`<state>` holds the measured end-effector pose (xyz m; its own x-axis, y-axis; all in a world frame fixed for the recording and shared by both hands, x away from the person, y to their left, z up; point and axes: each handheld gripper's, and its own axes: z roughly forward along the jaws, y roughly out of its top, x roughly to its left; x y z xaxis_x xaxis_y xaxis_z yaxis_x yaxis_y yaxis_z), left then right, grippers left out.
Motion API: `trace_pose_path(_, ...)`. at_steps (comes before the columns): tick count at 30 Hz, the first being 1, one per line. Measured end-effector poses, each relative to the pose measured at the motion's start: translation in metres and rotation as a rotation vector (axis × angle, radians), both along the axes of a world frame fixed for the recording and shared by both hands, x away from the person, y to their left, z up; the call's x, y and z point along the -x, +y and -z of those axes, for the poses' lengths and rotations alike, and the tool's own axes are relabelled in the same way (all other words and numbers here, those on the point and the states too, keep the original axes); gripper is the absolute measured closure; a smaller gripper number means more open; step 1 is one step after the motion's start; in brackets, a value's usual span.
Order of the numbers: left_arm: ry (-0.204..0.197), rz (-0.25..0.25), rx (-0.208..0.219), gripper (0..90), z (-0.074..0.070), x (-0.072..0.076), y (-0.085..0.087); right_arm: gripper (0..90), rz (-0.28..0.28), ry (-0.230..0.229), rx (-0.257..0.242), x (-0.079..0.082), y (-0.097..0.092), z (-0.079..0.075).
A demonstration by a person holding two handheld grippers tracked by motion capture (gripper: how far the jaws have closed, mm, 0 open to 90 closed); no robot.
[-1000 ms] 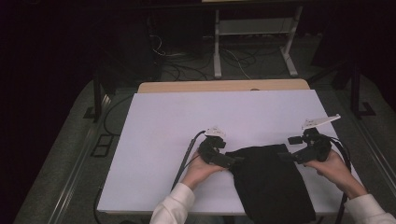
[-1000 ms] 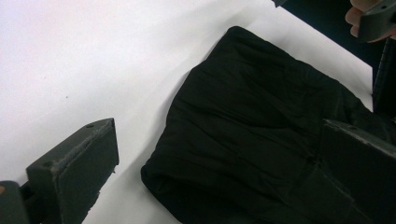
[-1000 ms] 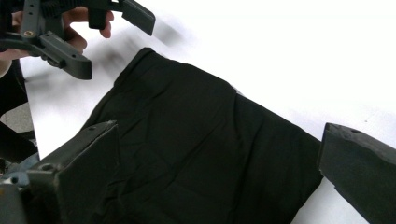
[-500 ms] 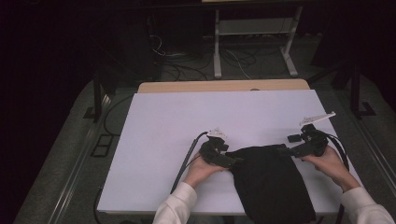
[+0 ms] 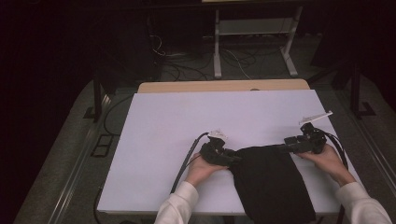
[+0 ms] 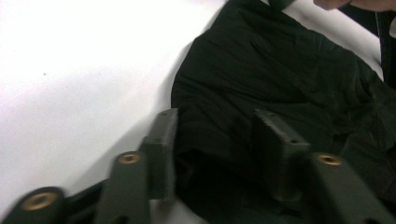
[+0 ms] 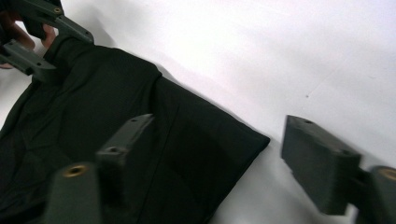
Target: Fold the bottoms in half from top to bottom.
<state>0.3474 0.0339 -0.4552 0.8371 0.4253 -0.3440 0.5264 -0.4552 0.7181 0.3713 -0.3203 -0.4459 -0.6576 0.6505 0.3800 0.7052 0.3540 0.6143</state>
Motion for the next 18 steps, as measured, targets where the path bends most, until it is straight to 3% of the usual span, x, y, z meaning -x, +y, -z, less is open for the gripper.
trace_pose_path(4,0.0,0.031,-0.014,68.8,0.002,-0.001,0.0,46.9,-0.032,-0.007,0.006,-0.001,0.002,0.003)
trace_pose_path(7,0.008,0.03,-0.001,76.8,0.003,-0.003,0.001,57.1,-0.045,-0.009,-0.005,-0.001,0.002,0.003)
trace_pose_path(12,0.034,0.014,0.018,82.7,0.002,-0.007,0.002,80.4,-0.075,0.025,-0.02,-0.004,0.004,0.007)
trace_pose_path(18,0.091,-0.011,0.028,84.3,-0.002,-0.017,0.011,83.5,-0.035,0.058,-0.041,-0.01,0.005,0.009)
